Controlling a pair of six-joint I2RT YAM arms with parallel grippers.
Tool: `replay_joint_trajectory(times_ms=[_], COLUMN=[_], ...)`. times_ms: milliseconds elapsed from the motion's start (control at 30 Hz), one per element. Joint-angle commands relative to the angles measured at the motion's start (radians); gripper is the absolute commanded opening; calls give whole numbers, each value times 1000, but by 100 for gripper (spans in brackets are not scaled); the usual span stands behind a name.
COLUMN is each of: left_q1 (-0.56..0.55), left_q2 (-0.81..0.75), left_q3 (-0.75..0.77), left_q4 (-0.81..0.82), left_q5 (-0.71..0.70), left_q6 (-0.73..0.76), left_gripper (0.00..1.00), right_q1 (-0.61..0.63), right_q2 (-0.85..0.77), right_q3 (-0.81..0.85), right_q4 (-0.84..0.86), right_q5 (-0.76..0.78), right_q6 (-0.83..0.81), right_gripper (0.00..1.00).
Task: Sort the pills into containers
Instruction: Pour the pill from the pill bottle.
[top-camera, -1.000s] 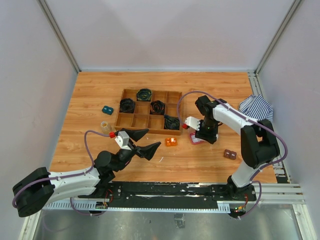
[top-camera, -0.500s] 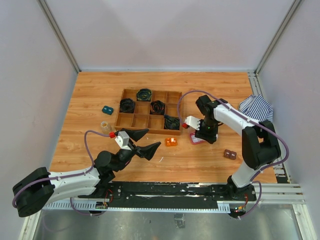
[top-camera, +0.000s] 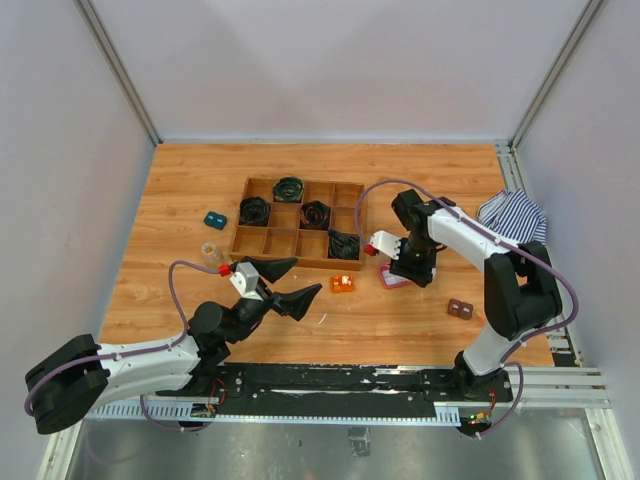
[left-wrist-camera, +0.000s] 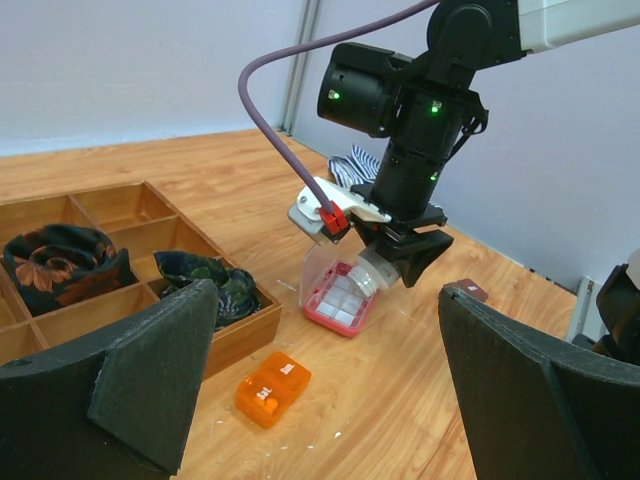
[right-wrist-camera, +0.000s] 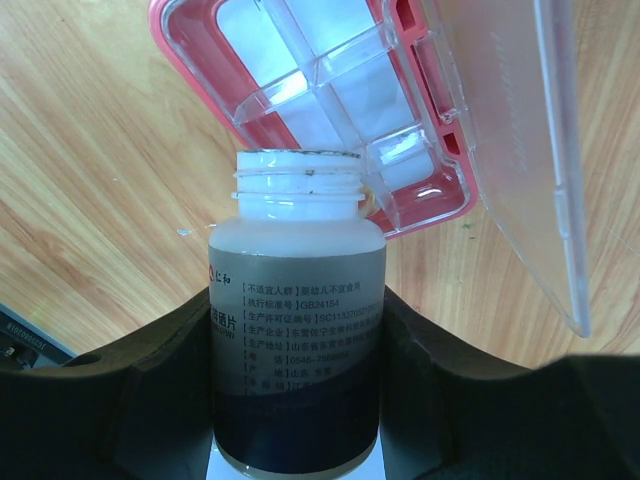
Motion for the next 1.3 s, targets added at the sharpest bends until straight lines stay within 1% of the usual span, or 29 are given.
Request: replay_joint_trajectory(times_ms=[0, 33, 100, 133, 167, 200, 267, 300, 367, 433, 467, 533, 600, 633, 667, 700, 767, 800, 833, 867, 933, 967, 1000, 1033, 1100, 1133, 1200, 1267], left_q1=[4, 3, 3, 3, 3, 3, 3, 3, 3, 3, 3, 3, 3, 3, 3, 3, 3, 4, 3, 3, 3, 4, 3, 3, 3, 3, 3, 3], left_q2=[-11, -9, -9, -10, -9, -8, -9, -11, -8, -12, -14, -10, -11, -12, -12, -9, -10, -13, -13, -11, -12, -14, -13, -11, -13, -15, -13, -12], left_q3=[-9, -7, -9, -9, -9, -7, -9, -9, -9, -10, -11, -11, -11, -12, -12, -12, -12, -13, -13, -13, -13, -15, -14, -13, -15, -16, -15, -16], left_q4=[44, 44, 45, 45, 44, 44, 44, 44, 45, 46, 46, 48, 48, 48, 48, 49, 50, 50, 50, 51, 52, 52, 52, 53, 53, 53, 55, 55], left_q5=[3, 4, 6, 5, 5, 6, 7, 5, 7, 7, 6, 8, 7, 7, 7, 7, 9, 8, 8, 9, 10, 9, 8, 9, 12, 8, 9, 11], left_q6=[18, 17, 17, 17, 17, 18, 19, 19, 19, 19, 19, 19, 19, 19, 19, 19, 19, 19, 19, 19, 19, 19, 19, 19, 19, 19, 19, 19], left_gripper=[99, 99, 99, 99, 99, 99, 99, 99, 99, 99, 99, 99, 99, 99, 99, 99, 99, 99, 99, 99, 99, 99, 100, 99, 99, 99, 99, 99], right_q1=[3, 2, -3, 3, 7, 3, -8, -3, -4, -9, -5, 0, -9, -1, 6, 6, -8, -2, 3, 6, 0, 5, 8, 8, 6, 12, 15, 15], right_q2=[-21, -16, -7, -18, -25, -22, -10, -18, -13, -6, -18, -12, -9, -21, -27, -17, -1, -12, -18, -11, 0, -11, -17, -8, 0, -15, -13, -10], right_q3=[4, 3, 34, 21, -2, -4, 32, 16, 6, 31, 19, -7, 26, 12, -9, -12, 26, 17, -19, -19, 20, 5, -13, -9, 23, 7, -11, 12], right_q4=[4, 6, -50, -29, 10, 10, -56, -40, -1, -50, -39, 24, -39, -17, 22, 19, -47, -26, 27, 33, -37, -19, 23, 27, -39, -22, 23, -31], right_q5=[29, 46, -37, -23, 31, 47, -53, -46, 31, -55, -45, 70, -34, -21, 34, 60, -38, -29, 40, 81, -16, -12, 49, 80, -9, -5, 73, 1], right_q6=[7, 9, 15, 15, 10, 12, 15, 14, 19, 23, 21, 20, 27, 30, 30, 36, 41, 40, 32, 34, 46, 45, 41, 42, 50, 47, 44, 50], right_gripper=[1, 1, 1, 1, 1, 1, 1, 1, 1, 1, 1, 1, 0, 0, 1, 1, 1, 1, 1, 1, 0, 0, 0, 0, 1, 1, 1, 1])
